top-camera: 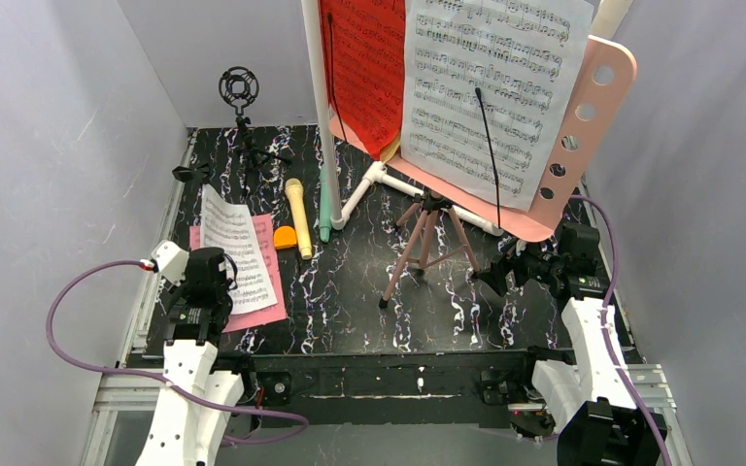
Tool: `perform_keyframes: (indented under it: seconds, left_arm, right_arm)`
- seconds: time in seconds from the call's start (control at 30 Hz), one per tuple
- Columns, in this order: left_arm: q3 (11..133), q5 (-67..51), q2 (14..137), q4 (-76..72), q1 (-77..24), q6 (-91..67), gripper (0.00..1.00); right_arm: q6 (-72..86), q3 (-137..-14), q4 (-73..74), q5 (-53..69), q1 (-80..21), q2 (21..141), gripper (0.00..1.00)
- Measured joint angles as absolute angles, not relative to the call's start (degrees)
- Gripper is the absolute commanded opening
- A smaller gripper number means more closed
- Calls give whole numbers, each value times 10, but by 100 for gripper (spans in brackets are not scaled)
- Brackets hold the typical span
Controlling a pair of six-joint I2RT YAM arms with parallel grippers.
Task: Pack up the instrument practice props
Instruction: Place the sheet music at the corner of the board.
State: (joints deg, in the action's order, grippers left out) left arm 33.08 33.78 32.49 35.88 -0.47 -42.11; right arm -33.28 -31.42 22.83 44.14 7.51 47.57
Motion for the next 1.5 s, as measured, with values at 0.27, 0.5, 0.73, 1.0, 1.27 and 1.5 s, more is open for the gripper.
perform_keyframes:
  seconds: [0.27, 0.5, 0.73, 1.0, 1.27, 1.5]
  left_arm:
    - [331, 364, 330, 366, -5, -406, 68]
    - [332, 371, 329, 372, -5, -409, 88]
    - [335, 370, 329, 376, -5, -409, 98]
    - [335, 336, 326, 368, -5, -401, 98]
    - [335, 250, 325, 331, -5, -372, 98]
    - [335, 132, 325, 288, -5, -333, 98]
  right_arm:
    - [-333, -314, 230, 441, 75, 476, 100]
    - [-333, -314, 230, 441, 75, 476, 100]
    - [-333, -314, 230, 441, 75, 476, 100]
    - [-333, -314, 230, 441, 75, 476, 100]
    - [-333, -314, 230, 441, 75, 476, 100]
    - [-333, -314, 230, 441, 75, 476, 100]
